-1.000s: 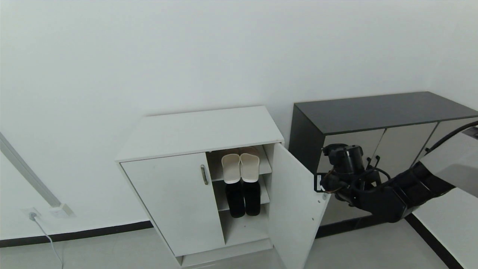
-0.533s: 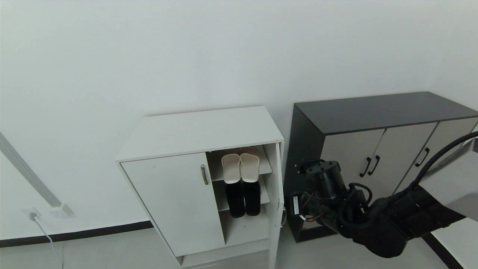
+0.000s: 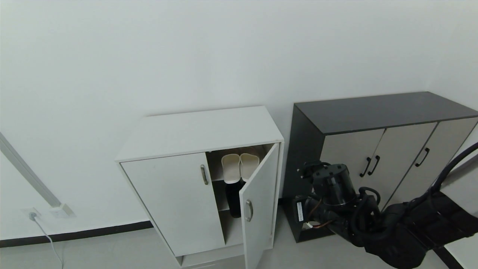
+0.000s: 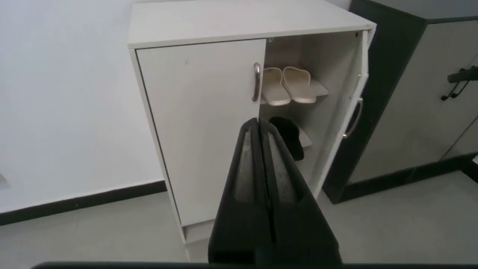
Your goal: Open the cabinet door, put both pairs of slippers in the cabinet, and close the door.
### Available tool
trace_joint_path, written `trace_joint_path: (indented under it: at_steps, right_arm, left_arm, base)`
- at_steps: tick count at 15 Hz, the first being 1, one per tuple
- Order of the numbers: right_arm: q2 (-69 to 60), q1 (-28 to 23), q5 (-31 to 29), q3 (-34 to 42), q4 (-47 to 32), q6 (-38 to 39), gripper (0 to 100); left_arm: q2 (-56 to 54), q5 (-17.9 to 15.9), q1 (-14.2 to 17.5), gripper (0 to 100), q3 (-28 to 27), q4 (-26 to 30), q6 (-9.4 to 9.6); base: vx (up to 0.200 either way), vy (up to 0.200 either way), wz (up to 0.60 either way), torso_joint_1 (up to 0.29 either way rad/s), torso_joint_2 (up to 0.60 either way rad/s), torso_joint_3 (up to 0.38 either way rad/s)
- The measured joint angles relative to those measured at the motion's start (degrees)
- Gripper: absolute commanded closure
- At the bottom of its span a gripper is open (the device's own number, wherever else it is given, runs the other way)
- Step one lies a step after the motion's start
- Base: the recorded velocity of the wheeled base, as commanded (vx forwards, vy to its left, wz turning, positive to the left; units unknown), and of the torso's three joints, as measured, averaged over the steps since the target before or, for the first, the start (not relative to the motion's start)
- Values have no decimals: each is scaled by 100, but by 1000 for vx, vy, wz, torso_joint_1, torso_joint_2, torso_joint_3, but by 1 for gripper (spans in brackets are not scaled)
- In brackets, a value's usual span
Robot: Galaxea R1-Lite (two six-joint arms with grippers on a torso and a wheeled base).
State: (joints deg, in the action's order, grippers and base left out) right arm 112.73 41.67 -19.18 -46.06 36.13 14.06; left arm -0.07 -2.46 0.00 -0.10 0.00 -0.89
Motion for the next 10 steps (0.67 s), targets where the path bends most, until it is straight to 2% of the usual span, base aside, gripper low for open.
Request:
trace_joint_path:
  at_steps: [7, 10]
  right_arm:
    - [-200, 157, 210, 190, 49, 0, 100]
    - [-226, 146, 240, 251, 324, -12, 100]
  left_arm:
    - [0, 1, 0, 100, 0, 0, -1]
    - [0, 1, 2, 100, -1, 0, 2]
  base:
    - [0, 0, 600, 3, 5, 0]
    - [0, 0, 0, 0, 0, 0]
